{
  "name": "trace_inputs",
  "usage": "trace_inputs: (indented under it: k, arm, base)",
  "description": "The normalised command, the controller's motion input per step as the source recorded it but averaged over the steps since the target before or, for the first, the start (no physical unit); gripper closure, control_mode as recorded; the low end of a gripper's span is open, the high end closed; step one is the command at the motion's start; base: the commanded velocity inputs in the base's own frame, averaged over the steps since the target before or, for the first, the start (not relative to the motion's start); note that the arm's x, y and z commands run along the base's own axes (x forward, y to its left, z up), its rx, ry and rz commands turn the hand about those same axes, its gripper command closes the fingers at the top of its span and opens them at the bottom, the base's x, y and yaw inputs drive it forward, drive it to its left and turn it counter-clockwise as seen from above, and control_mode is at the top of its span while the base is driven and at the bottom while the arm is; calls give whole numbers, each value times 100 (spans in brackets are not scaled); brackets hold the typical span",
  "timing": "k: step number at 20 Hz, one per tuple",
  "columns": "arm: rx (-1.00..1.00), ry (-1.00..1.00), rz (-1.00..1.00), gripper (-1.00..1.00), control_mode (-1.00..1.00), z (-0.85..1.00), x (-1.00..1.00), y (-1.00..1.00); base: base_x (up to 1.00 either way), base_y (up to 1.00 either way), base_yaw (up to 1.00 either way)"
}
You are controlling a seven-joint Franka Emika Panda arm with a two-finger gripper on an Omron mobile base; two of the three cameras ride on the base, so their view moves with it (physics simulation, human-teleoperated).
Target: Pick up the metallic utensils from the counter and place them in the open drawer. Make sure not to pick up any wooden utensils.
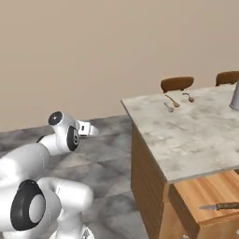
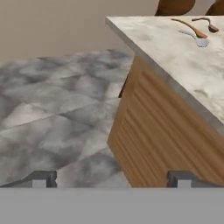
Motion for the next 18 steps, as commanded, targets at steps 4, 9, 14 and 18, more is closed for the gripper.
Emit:
trace_inputs:
  k: [4,9,14,18]
  arm:
    - [0,0,0,-100,100,0,0,0]
    - [0,0,0,-100,100,0,0,0]
    - [0,0,0,-100,100,0,0,0]
    - [0,0,0,-100,100,0,0,0]
  base:
    - [79,100,-67]
    - [61,100,-68]
    - [45,100,-67]
    - [15,100,-59]
